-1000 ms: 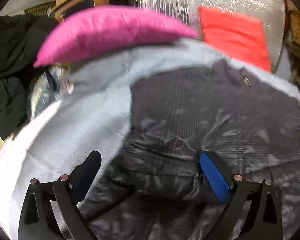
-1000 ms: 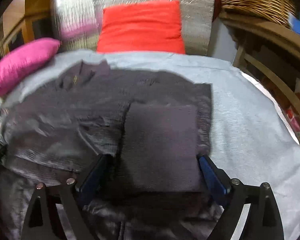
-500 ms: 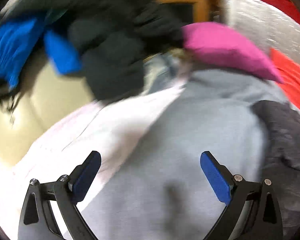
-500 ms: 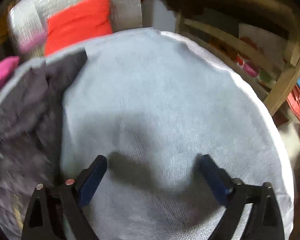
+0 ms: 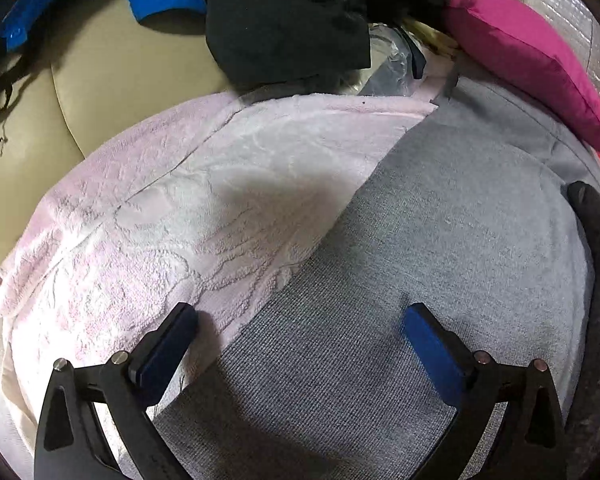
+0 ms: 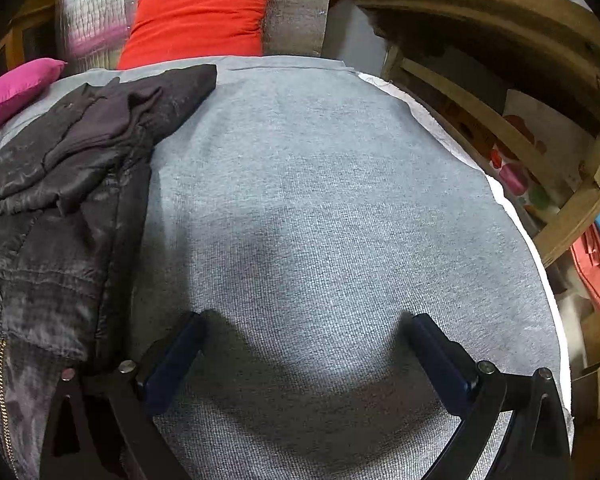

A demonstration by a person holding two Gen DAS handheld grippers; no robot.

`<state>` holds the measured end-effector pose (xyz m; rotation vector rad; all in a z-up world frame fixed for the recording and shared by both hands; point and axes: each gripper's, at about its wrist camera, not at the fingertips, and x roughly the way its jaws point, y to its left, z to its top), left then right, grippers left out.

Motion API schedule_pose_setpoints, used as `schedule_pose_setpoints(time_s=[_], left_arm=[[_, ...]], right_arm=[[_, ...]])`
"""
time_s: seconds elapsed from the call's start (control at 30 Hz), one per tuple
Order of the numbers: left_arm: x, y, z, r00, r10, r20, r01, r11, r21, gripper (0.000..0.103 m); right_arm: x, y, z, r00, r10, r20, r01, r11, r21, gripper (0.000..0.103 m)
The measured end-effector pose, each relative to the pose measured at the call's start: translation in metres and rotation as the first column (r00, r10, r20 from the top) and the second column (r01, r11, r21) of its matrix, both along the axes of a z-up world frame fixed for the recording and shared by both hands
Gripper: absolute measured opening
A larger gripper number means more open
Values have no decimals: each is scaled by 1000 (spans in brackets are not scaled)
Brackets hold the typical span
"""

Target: Fold large clothes

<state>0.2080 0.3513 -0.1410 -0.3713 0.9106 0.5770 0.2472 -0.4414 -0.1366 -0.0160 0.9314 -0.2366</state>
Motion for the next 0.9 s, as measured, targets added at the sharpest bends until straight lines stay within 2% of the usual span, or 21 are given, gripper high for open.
schedule_pose_setpoints(time_s=[0.23,0.4,0.47,0.6,0.77,0.9], left_arm=[[-10,1,5,1000,18,-23,-18,1000,-10,103],[-34,-4,16,990,128,-65,-132,989,-60,103],[-49,-8,26,978,195,-69,-199,978,-65,103],[-66,-18,47,966,252,-64,-254,967,-29,103],[-69,-43,89,979,201,-47,-196,976,90,103],[-75,-55,114,978,209,-12,-207,974,93,103]], right_arm=[[7,5,-2,1000,0,-1,0,1000,1,103],[6,5,-2,1000,0,-1,0,1000,2,103],[6,6,-2,1000,0,-1,0,1000,1,103],[6,6,-2,1000,0,-1,0,1000,1,103],[6,6,-2,1000,0,-1,0,1000,1,103],[6,5,-2,1000,0,-1,0,1000,1,103]])
